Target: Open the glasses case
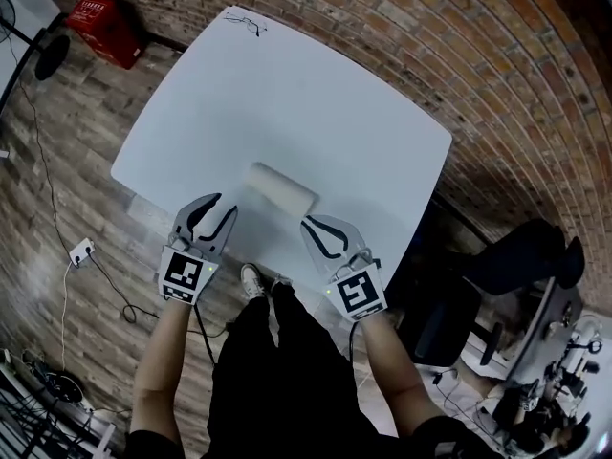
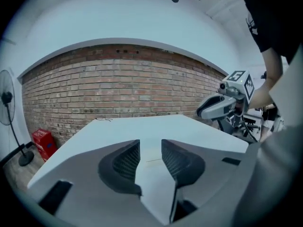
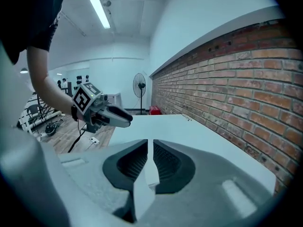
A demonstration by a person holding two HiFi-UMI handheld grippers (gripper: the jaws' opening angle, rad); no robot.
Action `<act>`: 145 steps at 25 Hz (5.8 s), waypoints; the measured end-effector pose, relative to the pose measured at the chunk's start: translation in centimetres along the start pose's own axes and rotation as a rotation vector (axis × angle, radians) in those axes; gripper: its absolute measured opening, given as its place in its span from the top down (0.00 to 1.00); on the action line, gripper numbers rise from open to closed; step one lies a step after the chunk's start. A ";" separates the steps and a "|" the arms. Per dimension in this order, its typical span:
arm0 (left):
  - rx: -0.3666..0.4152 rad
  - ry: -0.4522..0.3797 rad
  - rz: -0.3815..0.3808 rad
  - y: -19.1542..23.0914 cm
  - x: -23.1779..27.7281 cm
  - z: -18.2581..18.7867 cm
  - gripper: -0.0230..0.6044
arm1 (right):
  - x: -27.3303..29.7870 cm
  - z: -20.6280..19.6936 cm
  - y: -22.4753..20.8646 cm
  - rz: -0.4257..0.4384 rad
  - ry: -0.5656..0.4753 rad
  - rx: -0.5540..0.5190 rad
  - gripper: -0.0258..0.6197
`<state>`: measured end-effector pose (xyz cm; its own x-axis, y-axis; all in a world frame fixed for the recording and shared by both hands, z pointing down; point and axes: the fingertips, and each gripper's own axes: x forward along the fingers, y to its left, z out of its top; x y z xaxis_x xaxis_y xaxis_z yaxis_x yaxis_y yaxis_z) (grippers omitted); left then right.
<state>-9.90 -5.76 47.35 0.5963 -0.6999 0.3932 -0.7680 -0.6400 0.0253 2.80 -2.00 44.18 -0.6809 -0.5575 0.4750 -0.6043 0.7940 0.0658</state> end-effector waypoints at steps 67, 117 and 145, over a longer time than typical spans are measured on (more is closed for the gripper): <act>0.345 0.374 -0.466 0.6 10.4 -7.6 0.67 | 8.2 -9.0 -2.1 -0.013 0.125 -0.217 0.63; 0.395 0.328 -0.429 0.5 9.9 -7.8 0.67 | 9.6 -5.9 -9.8 -0.021 -0.060 -0.089 0.90; 0.423 0.288 -0.394 0.9 9.6 -7.8 0.68 | 10.4 -7.6 -11.6 -0.020 -0.007 0.090 0.89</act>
<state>-6.67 -10.62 58.29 0.6828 -0.3112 0.6611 -0.3104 -0.9426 -0.1231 5.92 -15.13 55.04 -0.6714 -0.5748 0.4678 -0.6521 0.7581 -0.0044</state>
